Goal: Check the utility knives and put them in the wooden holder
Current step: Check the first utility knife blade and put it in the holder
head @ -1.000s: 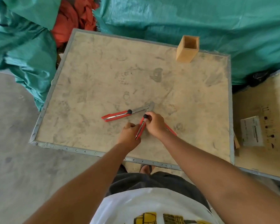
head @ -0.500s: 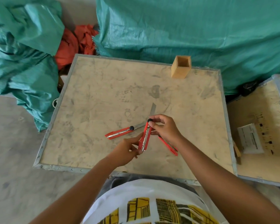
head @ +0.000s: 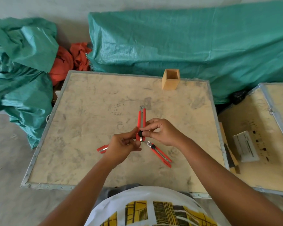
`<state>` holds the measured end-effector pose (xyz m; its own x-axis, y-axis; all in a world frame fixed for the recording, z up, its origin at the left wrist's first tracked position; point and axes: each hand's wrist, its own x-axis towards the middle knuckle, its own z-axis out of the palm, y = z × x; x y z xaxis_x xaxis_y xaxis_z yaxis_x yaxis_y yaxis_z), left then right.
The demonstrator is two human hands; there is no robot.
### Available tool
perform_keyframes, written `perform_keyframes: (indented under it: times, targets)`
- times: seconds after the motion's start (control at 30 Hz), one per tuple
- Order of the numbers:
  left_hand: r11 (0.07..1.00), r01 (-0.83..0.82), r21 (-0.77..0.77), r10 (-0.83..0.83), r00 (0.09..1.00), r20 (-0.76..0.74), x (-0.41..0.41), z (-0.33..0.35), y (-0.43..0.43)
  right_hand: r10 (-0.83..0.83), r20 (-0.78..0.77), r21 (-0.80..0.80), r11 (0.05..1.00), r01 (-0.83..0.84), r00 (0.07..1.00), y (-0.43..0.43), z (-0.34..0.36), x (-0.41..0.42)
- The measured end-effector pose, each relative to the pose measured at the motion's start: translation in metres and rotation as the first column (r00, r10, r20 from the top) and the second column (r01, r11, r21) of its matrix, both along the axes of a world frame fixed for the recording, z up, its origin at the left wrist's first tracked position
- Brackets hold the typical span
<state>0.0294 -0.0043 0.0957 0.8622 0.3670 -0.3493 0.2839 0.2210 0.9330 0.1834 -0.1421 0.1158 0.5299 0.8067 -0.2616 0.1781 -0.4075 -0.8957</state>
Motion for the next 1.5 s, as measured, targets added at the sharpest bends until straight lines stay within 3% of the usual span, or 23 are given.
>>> perform_keyframes:
  times: [0.23,0.6,1.17,1.3,1.5]
  targets:
    - [1.000,0.011,-0.003,-0.011,1.000,0.008,0.005,0.008,-0.011,0.091,0.075,-0.045,0.995,-0.088,0.993,-0.016,0.006,0.006]
    - [0.999,0.036,0.008,-0.036,0.999,0.041,0.014,0.016,-0.015,0.005,0.067,0.040,0.999,-0.007,0.998,-0.027,0.009,0.008]
    - [0.992,0.103,0.070,-0.104,0.994,0.015,0.054,0.019,-0.014,-0.230,0.108,0.133,0.967,0.215,0.967,-0.032,0.004,0.025]
    - [0.989,0.129,0.079,-0.131,0.991,0.025,0.086,0.018,-0.010,-0.302,-0.017,0.164,0.940,0.300,0.953,-0.032,0.006,0.053]
    - [0.967,0.175,0.185,-0.182,0.983,0.020,0.163,0.016,0.006,-0.361,-0.010,0.167,0.919,0.357,0.933,-0.017,0.006,0.126]
